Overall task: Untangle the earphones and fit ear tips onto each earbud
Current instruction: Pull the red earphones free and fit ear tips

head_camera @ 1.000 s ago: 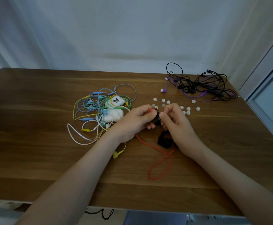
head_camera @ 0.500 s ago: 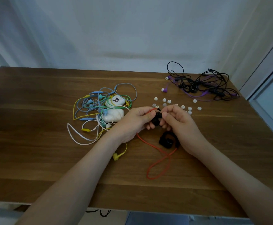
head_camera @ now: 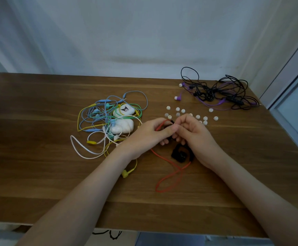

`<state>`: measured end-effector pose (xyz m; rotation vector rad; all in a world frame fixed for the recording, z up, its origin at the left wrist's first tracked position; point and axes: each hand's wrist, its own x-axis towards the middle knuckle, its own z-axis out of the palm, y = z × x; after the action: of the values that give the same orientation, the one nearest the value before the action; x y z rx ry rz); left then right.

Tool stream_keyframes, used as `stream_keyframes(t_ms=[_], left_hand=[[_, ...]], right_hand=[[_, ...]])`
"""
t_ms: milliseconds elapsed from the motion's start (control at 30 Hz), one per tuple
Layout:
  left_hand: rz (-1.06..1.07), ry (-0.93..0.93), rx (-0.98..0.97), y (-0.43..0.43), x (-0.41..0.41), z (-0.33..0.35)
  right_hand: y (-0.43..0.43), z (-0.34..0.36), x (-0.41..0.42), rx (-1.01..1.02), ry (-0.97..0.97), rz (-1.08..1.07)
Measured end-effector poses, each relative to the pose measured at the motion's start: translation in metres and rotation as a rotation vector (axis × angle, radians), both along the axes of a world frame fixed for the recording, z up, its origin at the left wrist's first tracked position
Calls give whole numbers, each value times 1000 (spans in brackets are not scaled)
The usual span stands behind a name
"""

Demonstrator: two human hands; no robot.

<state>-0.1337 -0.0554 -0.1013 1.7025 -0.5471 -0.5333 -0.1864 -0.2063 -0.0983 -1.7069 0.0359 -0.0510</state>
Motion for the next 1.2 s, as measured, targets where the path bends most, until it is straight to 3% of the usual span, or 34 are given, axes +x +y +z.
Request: stream_keyframes(t_ms=[100,200,333,500,633,900,1200], left_hand=[[53,-12,11,-1,1,-1],[74,10,40,-2,1,1],[73,40,59,-2,1,4],[88,1,98,5,0,10],[100,-43,112,8,1,10],[-3,25,87,11,6,4],[-6,99,6,11,5,6]], right_hand=[[-2,-1,0,70,-26,31],[-4,-1,1,108,-92,-115],[-11,-6,7,-324,-179,-305],[-13,-17,15,-774,-227,-141],[-10,-18,14,-975,-182,-12],[-11,-21,16,-895,-226,-147],[-12,-16,12,-810,-251,-121]])
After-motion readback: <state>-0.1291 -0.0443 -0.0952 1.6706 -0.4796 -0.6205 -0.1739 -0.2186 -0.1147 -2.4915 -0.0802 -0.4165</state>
